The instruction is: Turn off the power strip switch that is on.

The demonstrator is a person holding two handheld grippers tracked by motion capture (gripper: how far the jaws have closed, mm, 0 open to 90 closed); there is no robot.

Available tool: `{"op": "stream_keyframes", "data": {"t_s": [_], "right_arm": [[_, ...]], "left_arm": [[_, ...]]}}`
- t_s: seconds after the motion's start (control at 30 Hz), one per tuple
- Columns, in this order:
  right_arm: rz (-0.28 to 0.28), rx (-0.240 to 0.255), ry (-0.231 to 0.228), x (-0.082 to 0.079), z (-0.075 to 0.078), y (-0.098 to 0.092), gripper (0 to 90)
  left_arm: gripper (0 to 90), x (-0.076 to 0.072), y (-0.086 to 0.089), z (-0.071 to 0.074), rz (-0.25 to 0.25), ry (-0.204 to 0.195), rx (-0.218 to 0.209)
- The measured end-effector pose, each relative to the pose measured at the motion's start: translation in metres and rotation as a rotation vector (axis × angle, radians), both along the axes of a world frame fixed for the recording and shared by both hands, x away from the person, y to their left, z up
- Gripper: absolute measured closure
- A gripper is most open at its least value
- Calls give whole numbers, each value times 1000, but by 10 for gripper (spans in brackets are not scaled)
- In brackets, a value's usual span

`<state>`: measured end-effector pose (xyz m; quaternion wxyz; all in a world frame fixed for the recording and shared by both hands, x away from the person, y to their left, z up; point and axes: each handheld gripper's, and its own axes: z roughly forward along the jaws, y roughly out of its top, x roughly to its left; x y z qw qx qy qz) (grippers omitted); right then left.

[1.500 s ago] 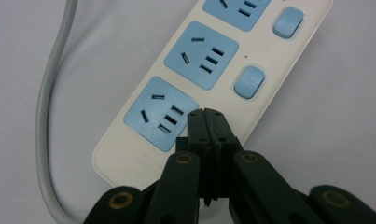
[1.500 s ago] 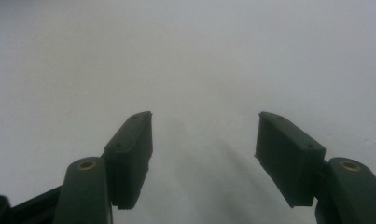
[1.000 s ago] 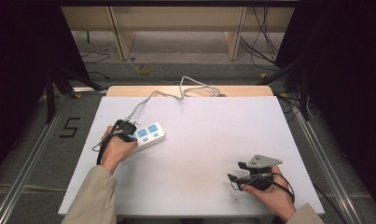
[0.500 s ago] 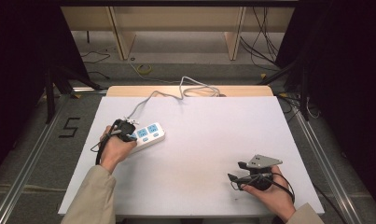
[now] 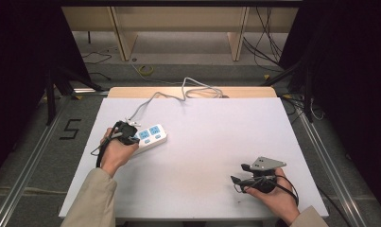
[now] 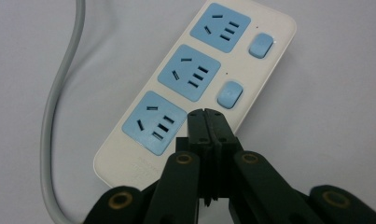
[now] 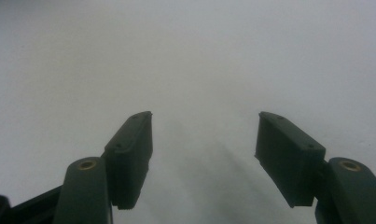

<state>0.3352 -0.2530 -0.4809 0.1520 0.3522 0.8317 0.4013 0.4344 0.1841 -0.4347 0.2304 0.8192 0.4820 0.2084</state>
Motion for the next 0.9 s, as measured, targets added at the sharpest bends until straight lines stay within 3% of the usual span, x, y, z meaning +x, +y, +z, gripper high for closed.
{"op": "stream_keyframes", "data": {"t_s": [0.9], "right_arm": [[0, 0, 2, 0, 0, 0, 372]], "left_arm": [[894, -24, -9, 0, -72, -47, -62]]}}
